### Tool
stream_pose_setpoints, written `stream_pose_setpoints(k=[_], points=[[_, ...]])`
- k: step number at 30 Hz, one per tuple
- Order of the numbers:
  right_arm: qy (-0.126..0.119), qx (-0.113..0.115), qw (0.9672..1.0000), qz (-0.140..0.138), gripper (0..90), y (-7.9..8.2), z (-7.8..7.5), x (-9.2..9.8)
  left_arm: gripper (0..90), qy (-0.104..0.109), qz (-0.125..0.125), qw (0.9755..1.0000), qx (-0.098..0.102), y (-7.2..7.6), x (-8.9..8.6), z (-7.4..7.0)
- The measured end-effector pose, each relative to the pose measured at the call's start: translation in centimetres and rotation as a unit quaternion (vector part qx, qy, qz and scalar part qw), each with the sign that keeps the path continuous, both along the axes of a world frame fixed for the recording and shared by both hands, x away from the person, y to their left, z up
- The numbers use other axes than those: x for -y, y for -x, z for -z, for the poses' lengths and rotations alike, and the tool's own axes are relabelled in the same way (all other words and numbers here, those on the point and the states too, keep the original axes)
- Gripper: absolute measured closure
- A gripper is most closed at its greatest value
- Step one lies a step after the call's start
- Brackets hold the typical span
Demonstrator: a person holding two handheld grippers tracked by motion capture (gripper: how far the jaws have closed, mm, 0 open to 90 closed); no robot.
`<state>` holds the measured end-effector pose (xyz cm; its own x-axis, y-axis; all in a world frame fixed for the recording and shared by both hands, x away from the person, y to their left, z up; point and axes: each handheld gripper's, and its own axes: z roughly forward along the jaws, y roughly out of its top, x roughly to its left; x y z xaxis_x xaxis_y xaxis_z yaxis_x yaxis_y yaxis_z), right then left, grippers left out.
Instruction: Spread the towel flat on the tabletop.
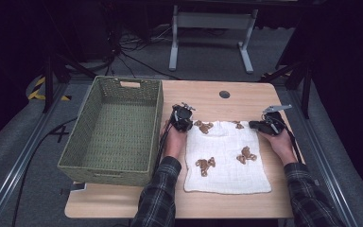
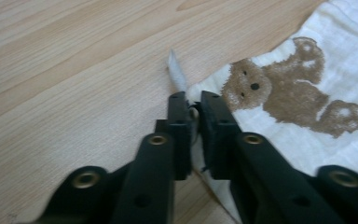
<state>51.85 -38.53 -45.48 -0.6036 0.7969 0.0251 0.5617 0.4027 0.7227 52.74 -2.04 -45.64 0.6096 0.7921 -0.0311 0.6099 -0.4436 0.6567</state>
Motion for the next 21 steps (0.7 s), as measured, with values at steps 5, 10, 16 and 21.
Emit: stream_pose_setpoints(k=[5, 10, 16, 21], points=[[-0.002, 0.01, 0.9999, -0.006, 87.1, 0.4, -0.6, 0.3, 87.4, 0.016, -0.004, 0.9998, 0.008, 0.4, -0.4, -0.7], [-0.01, 0.027, 0.9995, -0.01, 87.2, 1.4, -2.1, 0.6, 87.5, 0.04, -0.007, 0.9988, 0.027, 1.6, -0.6, -2.4], [-0.009, 0.041, 0.999, -0.016, 87.3, 2.5, -3.1, 0.6, 87.5, 0.038, 0.0, 0.9983, 0.044, 2.7, -0.7, -3.4], [-0.013, 0.05, 0.9984, -0.021, 87.4, 3.4, -3.5, 0.8, 87.5, 0.031, -0.004, 0.9984, 0.047, 3.4, -0.9, -3.8]])
